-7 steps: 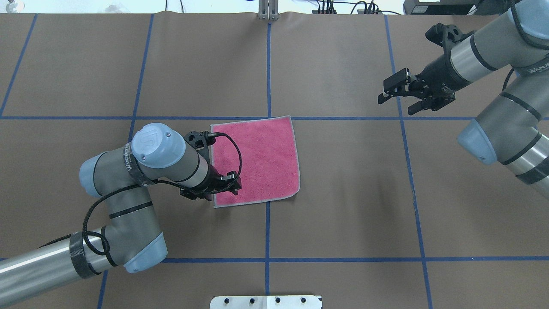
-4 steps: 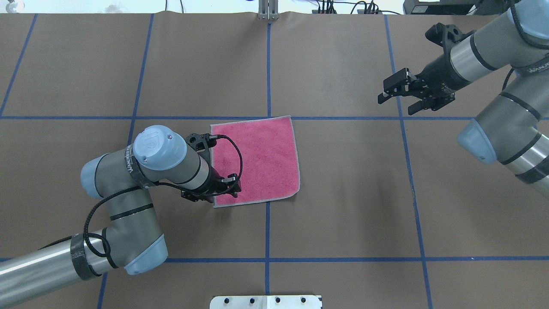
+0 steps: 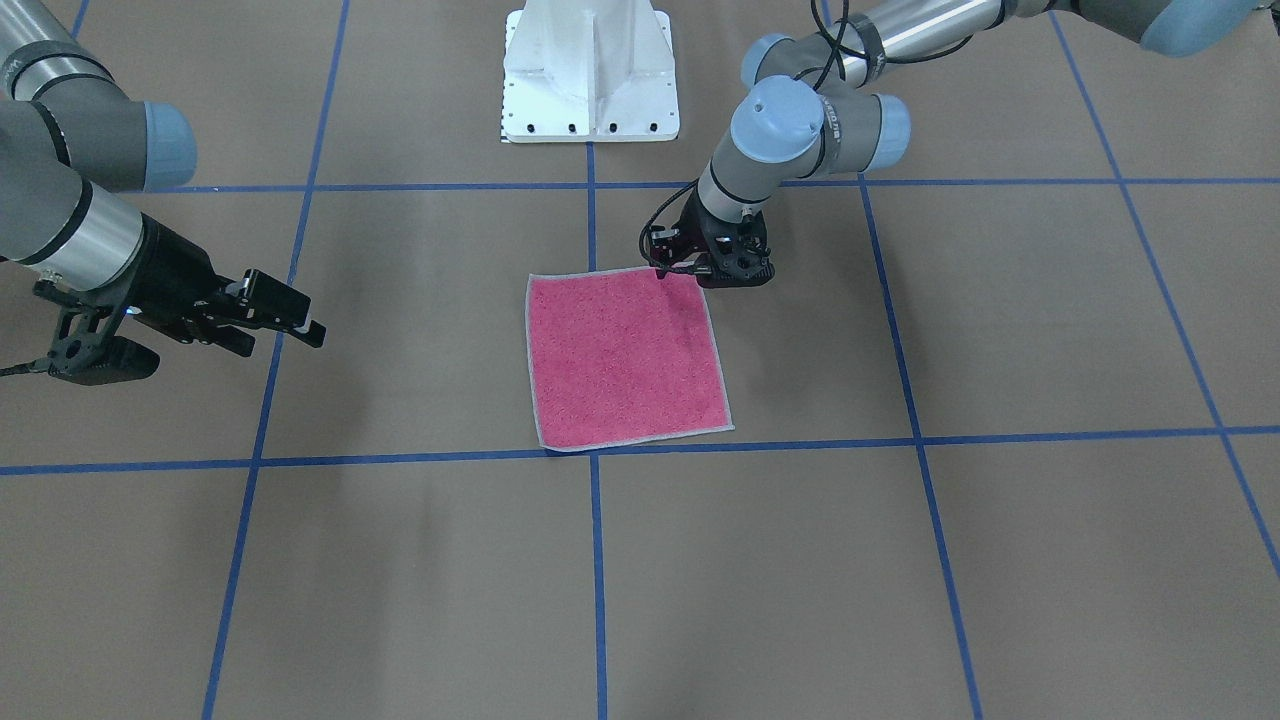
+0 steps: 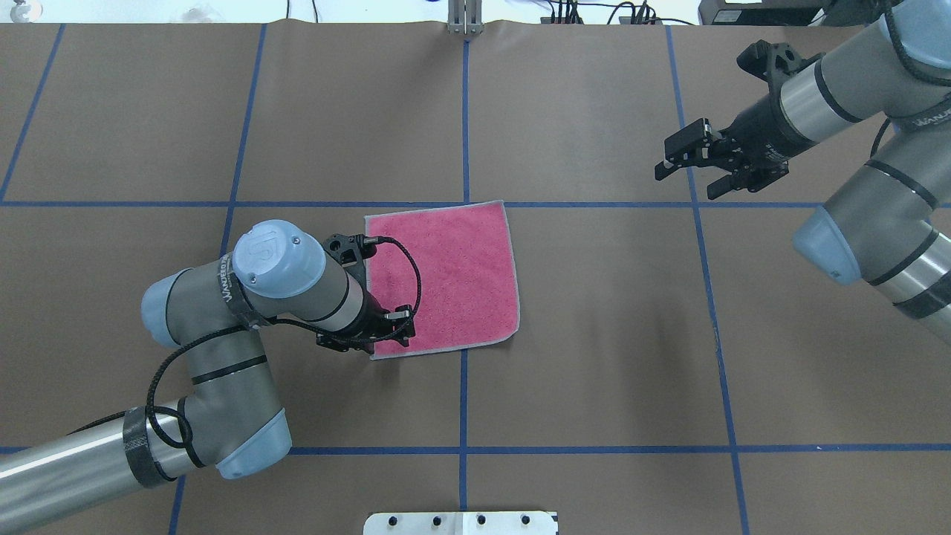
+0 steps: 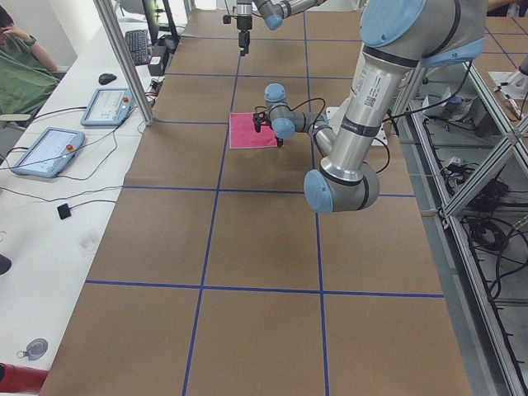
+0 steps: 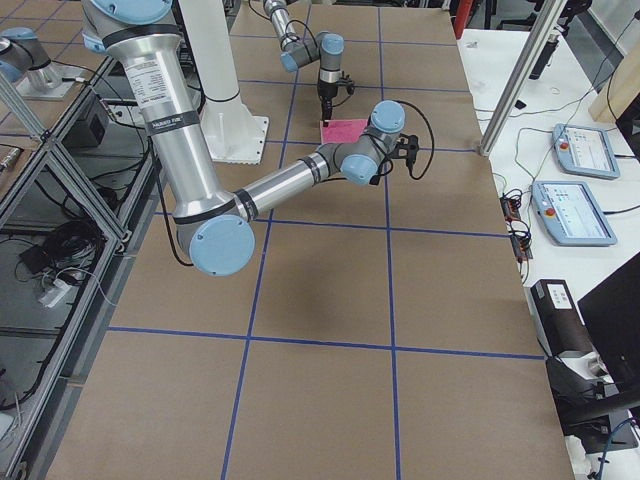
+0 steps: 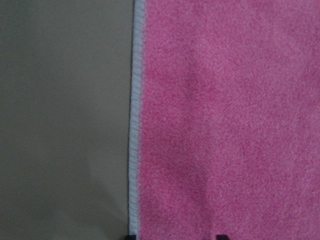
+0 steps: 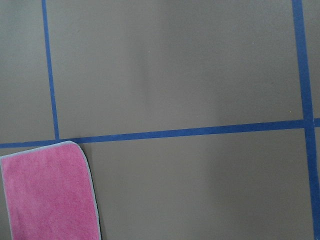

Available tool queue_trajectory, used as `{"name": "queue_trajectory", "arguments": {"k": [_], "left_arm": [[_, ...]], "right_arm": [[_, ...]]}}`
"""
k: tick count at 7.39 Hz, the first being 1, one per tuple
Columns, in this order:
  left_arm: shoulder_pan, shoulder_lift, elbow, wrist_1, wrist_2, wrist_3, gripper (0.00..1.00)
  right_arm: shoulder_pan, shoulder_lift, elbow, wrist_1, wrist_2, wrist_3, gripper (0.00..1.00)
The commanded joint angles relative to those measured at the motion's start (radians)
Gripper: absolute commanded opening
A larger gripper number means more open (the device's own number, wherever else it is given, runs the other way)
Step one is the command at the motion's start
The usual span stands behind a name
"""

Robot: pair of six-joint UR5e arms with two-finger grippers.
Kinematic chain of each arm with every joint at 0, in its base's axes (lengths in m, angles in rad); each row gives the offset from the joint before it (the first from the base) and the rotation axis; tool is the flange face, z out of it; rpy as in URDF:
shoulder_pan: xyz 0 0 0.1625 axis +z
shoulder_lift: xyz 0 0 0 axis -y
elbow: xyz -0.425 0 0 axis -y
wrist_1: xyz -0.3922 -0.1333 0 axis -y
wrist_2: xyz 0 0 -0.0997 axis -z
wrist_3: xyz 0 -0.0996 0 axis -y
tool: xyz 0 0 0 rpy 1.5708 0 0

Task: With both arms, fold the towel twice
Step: 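Grasp the towel corner nearest the robot with the left gripper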

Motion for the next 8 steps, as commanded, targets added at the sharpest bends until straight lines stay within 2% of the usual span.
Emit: {"name": "queue_trajectory", "arguments": {"k": [1,5,6,8], "left_arm": [[0.002,0.0,0.0,0.0,0.001,-0.002,0.5],[0.002,-0.001,-0.003,0.002,-0.001,-0.003,0.16],[0.002,-0.001,-0.012,0.002,-0.002,-0.005,0.02],[0.0,-0.01,-0.026,0.003,-0.004,-0.006,0.0]], "right_arm": [[0.0,0.0,0.0,0.0,0.0,0.001,0.99],[0.0,0.0,0.0,0.0,0.0,-0.001,0.98],[0.0,0.0,-0.002,0.0,0.0,-0.002,0.98],[-0.002,-0.005,0.0,-0.002,0.006,-0.001,0.98]]}}
